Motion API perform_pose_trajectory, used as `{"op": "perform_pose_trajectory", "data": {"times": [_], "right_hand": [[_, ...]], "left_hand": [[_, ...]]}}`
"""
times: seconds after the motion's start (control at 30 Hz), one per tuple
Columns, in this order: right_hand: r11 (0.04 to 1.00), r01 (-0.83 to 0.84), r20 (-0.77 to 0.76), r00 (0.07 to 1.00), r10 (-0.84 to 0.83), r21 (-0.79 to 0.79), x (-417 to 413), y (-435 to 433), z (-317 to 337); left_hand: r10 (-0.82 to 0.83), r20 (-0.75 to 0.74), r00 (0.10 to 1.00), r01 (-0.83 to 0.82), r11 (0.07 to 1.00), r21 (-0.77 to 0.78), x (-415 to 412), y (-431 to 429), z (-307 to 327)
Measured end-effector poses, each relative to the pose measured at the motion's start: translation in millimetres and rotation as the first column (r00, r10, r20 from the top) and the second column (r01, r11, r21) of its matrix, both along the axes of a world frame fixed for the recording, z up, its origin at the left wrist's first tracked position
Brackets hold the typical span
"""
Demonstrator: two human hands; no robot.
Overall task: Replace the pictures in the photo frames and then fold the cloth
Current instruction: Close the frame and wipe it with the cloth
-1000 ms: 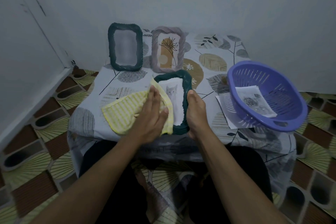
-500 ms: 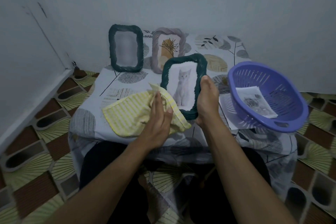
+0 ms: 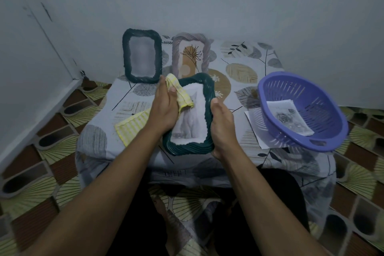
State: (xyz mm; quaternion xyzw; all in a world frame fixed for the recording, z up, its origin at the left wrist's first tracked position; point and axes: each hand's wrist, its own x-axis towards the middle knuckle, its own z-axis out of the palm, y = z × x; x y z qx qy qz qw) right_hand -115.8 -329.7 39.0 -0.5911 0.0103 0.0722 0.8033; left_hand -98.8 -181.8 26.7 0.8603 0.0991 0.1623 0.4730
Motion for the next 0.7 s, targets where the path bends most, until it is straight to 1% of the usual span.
{"op": "perform_pose_trajectory", "data": {"times": [0.1, 0.17, 0.27, 0.33, 0.4, 0.5, 0.63, 0.7], "right_hand": [[0.997, 0.076, -0.006, 0.997, -0.076, 0.026, 3.8, 0.3, 4.4], [0.990, 0.133, -0.001, 0.991, -0.133, 0.055, 8.7, -0.2, 6.6], [0.975, 0.209, -0.001, 0.978, -0.210, 0.073, 17.7, -3.7, 5.9], [0.971, 0.227, -0.009, 0.974, -0.227, 0.082, 20.5, -6.4, 4.2], [0.976, 0.199, -0.010, 0.980, -0.199, 0.090, 20.8, -8.0, 2.4], [0.992, 0.103, -0.012, 0.995, -0.103, 0.070, 16.1, -8.5, -0.3], [0.999, 0.003, -0.013, 1.000, -0.002, 0.032, 4.4, -2.9, -8.5], [0.999, -0.020, -0.008, 1.000, 0.020, 0.025, 1.4, 0.1, -11.0]], "left_hand": [[-0.031, -0.086, 0.996, 0.025, 0.997, -0.073, -12.8, -11.1, -11.8], [-0.053, -0.118, 0.992, 0.041, 0.994, -0.105, -24.4, -20.4, -19.3], [-0.087, -0.113, 0.990, 0.071, 0.988, -0.140, -42.3, -33.8, -25.6], [-0.117, -0.114, 0.987, 0.098, 0.983, -0.156, -47.9, -37.8, -29.7], [-0.124, -0.099, 0.987, 0.109, 0.984, -0.139, -47.9, -34.9, -31.1], [-0.113, -0.048, 0.992, 0.112, 0.993, -0.034, -37.6, -22.9, -23.6], [-0.002, -0.040, 0.999, 0.002, 1.000, 0.007, -9.0, -1.3, -8.2], [0.018, -0.029, 0.999, -0.018, 1.000, 0.002, -0.6, 5.5, -4.5]]}}
